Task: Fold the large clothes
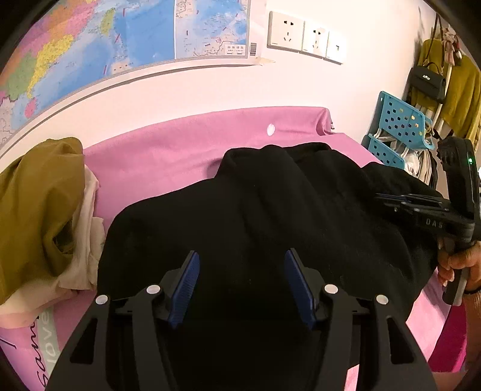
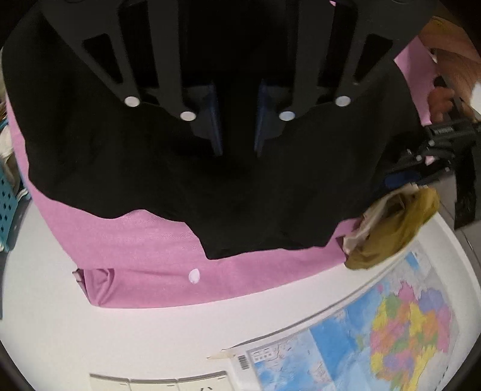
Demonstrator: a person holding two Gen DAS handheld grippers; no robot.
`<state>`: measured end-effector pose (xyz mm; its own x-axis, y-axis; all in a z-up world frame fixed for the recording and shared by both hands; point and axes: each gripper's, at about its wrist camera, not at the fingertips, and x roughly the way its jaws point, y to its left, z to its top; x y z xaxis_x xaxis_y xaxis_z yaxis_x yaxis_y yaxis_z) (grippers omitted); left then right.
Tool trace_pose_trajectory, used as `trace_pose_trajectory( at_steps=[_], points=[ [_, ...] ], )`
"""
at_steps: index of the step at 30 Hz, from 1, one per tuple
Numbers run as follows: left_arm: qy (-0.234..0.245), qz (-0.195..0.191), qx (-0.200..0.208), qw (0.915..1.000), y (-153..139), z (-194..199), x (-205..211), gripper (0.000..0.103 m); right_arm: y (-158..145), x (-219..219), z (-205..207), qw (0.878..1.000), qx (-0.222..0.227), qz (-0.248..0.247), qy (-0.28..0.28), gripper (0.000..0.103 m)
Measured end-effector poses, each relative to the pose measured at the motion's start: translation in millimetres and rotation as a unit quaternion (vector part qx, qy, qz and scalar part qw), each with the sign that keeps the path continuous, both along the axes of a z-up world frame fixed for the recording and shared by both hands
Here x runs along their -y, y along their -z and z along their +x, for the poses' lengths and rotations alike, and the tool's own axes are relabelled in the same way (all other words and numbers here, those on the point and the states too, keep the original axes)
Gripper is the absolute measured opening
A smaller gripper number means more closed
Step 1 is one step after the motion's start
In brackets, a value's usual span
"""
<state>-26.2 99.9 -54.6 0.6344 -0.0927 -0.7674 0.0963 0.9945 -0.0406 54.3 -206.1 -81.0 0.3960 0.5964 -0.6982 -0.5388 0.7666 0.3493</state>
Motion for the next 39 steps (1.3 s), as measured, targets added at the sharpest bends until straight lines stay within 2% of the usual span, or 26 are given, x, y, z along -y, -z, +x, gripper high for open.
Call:
trace_pose_trajectory(
  at_steps=[2, 9, 18, 21, 22, 24, 26, 29, 32, 36, 39],
  points=[
    [0.002, -0.003, 0.002, 1.0, 0, -2, 0, 0.059, -6, -1, -2, 1.0, 0.009, 0.003, 0.001, 0.007],
    [0.003, 0.001, 0.002, 1.0, 3, 0, 0, 0.06, -17, 3, 6, 0.999, 0.034, 0.002, 0.012, 0.003],
    [-0.013, -0.014, -0.015, 0.9997, 13, 8, -12, 0.06, 11, -4, 26, 0.999, -0.013, -0.018, 0.028, 0.004],
    [-0.017, -0.016, -0.012, 0.9997, 12, 5, -15, 0.06, 2, 0, 18, 1.0, -0.008, -0.006, 0.029, 0.012],
    [-0.019, -0.015, -0.008, 0.9997, 10, 2, -17, 0.06, -4, 3, 13, 1.0, -0.001, -0.002, 0.029, 0.02],
    [-0.017, -0.016, 0.001, 0.9997, 4, -4, -22, 0.061, -18, 7, 0, 1.0, 0.019, 0.006, 0.018, 0.028],
    [-0.022, -0.019, 0.008, 0.9995, -2, -12, -29, 0.063, -30, 9, -19, 0.999, 0.036, 0.013, -0.005, 0.048],
    [-0.027, -0.034, 0.012, 0.999, -8, -27, -41, 0.064, -41, 13, -45, 0.998, 0.059, 0.002, -0.031, 0.05],
    [-0.019, -0.036, 0.015, 0.999, -9, -49, -45, 0.067, -40, 25, -61, 0.997, 0.068, -0.022, -0.025, 0.05],
    [-0.004, -0.019, 0.016, 0.9997, -3, -68, -39, 0.069, -31, 65, -75, 0.998, 0.049, -0.036, 0.016, 0.051],
    [0.003, -0.018, 0.003, 0.9998, 9, -70, -36, 0.069, -20, 77, -90, 0.998, 0.039, -0.046, 0.01, 0.056]
  ],
)
